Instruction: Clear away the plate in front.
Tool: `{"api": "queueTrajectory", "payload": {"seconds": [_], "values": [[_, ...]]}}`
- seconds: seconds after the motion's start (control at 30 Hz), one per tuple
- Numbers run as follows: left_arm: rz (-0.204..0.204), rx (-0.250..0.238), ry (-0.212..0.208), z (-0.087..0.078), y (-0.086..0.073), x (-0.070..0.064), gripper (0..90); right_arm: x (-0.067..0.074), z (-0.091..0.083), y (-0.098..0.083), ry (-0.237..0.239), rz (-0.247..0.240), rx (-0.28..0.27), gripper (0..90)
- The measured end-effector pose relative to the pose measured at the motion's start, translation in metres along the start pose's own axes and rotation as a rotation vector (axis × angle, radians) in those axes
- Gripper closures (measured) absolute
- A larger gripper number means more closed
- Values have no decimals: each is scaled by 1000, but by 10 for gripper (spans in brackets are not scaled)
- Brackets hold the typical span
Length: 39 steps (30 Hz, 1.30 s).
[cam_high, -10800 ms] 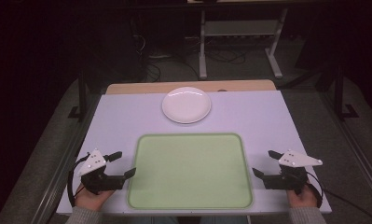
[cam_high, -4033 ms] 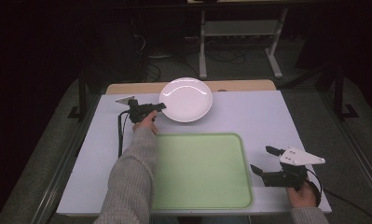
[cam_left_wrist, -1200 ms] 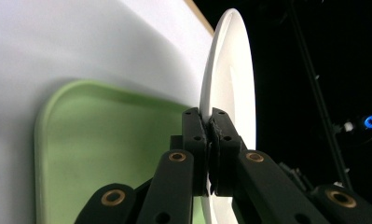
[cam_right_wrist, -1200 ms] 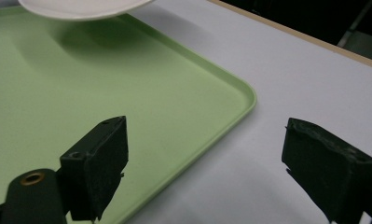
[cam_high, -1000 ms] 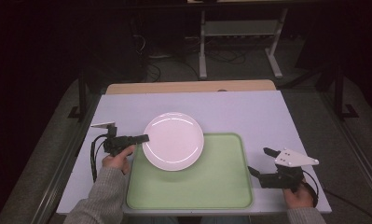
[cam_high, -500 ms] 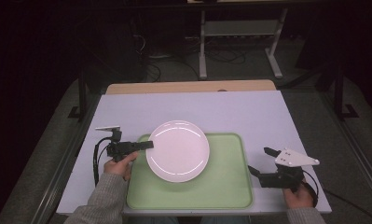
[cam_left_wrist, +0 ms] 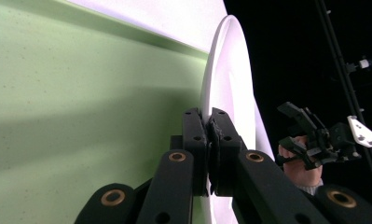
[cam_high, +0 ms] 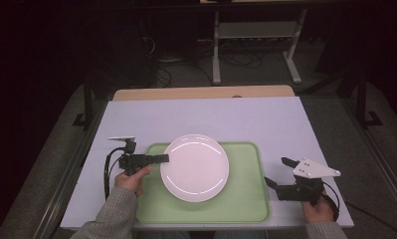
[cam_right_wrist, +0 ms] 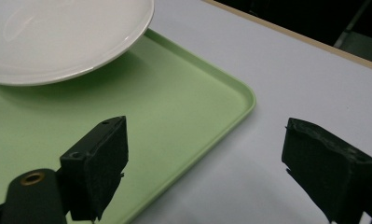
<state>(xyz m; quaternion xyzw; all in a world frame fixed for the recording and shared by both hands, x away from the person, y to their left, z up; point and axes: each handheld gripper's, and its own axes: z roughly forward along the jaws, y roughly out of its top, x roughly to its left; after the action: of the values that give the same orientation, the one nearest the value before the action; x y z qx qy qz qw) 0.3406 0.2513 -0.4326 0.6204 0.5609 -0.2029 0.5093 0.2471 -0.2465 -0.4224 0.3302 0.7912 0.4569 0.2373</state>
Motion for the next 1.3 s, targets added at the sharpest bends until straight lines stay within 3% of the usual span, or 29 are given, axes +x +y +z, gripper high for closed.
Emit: {"api": "queueTrajectory", "payload": {"seconds": [0.23,0.37,0.57,1.13,1.3], "values": [[0,38,32,9,-4,1,868,0,0,0,1,-1,-1,137],[-41,37,41,12,-8,8,867,1,0,0,0,-3,3,137],[-68,38,52,13,-14,11,867,1,0,0,0,-4,5,137],[-1,84,152,11,-21,2,832,2,2,-1,-3,-6,17,137],[-2,110,180,12,-24,5,819,3,2,-1,-2,-8,18,137]]}}
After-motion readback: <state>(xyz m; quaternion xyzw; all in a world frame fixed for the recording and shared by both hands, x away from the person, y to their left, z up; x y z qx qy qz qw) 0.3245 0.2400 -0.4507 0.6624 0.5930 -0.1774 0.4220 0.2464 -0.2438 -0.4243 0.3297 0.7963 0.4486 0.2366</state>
